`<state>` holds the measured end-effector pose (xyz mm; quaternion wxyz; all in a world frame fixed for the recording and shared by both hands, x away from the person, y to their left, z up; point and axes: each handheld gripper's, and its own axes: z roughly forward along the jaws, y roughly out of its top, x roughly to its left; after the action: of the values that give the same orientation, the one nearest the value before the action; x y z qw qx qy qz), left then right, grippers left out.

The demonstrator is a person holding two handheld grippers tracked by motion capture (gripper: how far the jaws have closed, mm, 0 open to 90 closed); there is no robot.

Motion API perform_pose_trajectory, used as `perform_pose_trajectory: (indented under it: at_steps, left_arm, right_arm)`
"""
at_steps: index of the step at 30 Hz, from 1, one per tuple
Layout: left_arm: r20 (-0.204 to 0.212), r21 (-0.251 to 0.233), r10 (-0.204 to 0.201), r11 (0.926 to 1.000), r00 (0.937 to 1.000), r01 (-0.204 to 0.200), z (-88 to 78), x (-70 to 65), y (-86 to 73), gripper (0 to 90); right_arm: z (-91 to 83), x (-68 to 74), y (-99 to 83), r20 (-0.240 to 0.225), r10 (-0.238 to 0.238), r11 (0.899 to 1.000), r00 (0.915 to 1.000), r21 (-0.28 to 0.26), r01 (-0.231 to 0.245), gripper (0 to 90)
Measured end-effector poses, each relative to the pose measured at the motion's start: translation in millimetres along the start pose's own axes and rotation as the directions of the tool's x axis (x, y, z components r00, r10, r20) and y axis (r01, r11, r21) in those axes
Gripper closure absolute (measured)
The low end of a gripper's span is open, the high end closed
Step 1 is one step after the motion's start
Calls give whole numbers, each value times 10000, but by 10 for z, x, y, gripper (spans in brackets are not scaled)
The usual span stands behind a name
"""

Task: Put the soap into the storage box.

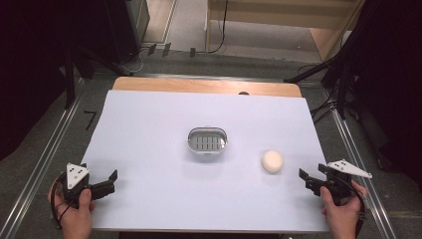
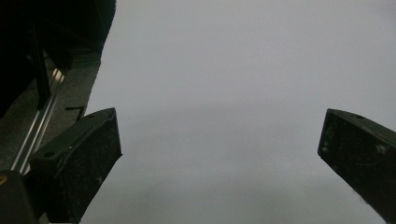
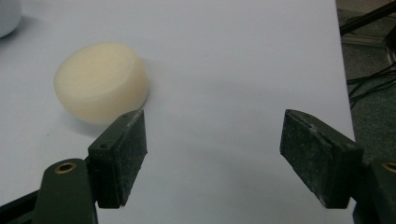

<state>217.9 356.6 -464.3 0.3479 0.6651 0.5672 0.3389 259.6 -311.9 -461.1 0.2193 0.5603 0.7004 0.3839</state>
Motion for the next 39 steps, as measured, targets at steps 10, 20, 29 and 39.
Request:
perform_pose_trajectory:
  at_steps: [10,20,29,39]
  left_arm:
    - [-38,55,49,10000,10000,-49,2,-4,2,0]
    - [-104,90,129,9999,9999,-128,7,-15,3,0]
    - [-89,87,127,9999,9999,-127,7,-14,3,0]
    - [-56,71,113,9999,9999,-112,7,-11,3,0]
  right_arm:
    - [109,120,188,-370,-351,9963,9987,767,379,213]
    - [166,183,351,-493,-242,9917,9985,1251,302,211]
    - [291,322,438,-782,-333,9850,9964,1664,460,202]
    - [458,495,478,-1236,-557,9755,9908,2050,804,168]
